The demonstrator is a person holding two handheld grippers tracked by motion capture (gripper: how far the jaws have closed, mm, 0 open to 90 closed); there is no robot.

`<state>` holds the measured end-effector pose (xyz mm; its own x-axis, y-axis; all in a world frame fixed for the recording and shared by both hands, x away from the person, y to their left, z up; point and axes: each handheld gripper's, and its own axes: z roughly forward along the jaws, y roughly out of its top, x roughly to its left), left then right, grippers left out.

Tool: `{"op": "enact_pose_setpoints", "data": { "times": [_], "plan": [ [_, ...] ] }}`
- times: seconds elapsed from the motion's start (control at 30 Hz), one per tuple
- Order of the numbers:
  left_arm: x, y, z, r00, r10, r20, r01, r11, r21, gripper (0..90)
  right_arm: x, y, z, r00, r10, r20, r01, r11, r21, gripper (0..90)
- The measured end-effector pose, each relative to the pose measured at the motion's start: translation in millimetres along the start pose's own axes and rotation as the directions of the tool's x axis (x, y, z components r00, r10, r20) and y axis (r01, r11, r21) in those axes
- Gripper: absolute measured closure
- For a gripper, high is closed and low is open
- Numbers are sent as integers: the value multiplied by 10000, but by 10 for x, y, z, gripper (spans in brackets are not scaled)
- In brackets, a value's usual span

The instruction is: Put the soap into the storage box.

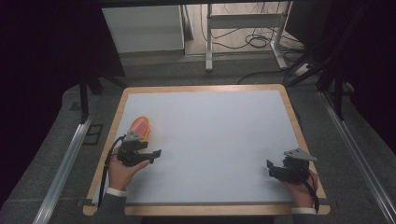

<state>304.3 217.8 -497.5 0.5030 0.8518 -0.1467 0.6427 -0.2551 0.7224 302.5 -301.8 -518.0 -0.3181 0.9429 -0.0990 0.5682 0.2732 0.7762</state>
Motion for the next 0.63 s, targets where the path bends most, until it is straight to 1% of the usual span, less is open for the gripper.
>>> {"op": "enact_pose_setpoints", "data": {
  "times": [0.03,0.1,0.17,0.2,0.27,0.3,0.37,0.4,0.5,0.63],
  "plan": [
    [-9,-32,13,10000,98,0,-98,10000,15,303,0,1,-2,10000,-11,2,11,10000,-6,97],
    [-24,-96,32,9999,93,72,-93,10000,1,303,-1,2,-4,10000,-7,-1,7,10000,-11,97],
    [-22,-153,52,9999,-15,163,15,10000,6,303,-4,3,-7,10000,16,12,-16,10000,-26,97],
    [-19,-179,60,9999,-48,162,48,10000,27,302,-6,3,-8,10000,21,11,-21,10000,-26,97],
    [-24,-222,66,9997,-242,94,242,9997,12,300,-7,2,-8,10000,26,21,-26,10000,-14,97],
    [-31,-232,61,9999,-166,3,166,9999,35,300,-8,1,-8,10000,23,22,-23,10000,-12,97],
    [-42,-247,34,10000,-6,17,6,10000,25,295,-9,4,-8,10000,19,20,-19,10000,-24,97],
    [-47,-257,17,9999,-121,36,121,9999,-56,293,-11,7,-12,10000,11,2,-11,10000,-53,97],
    [-36,-272,-11,9998,-191,39,192,9997,-146,292,-14,22,-37,10000,47,19,-47,9999,-140,97],
    [-37,-290,22,9999,-148,-24,148,9999,-56,290,-11,32,-59,10000,50,4,-50,9997,-237,97]
  ]
}}
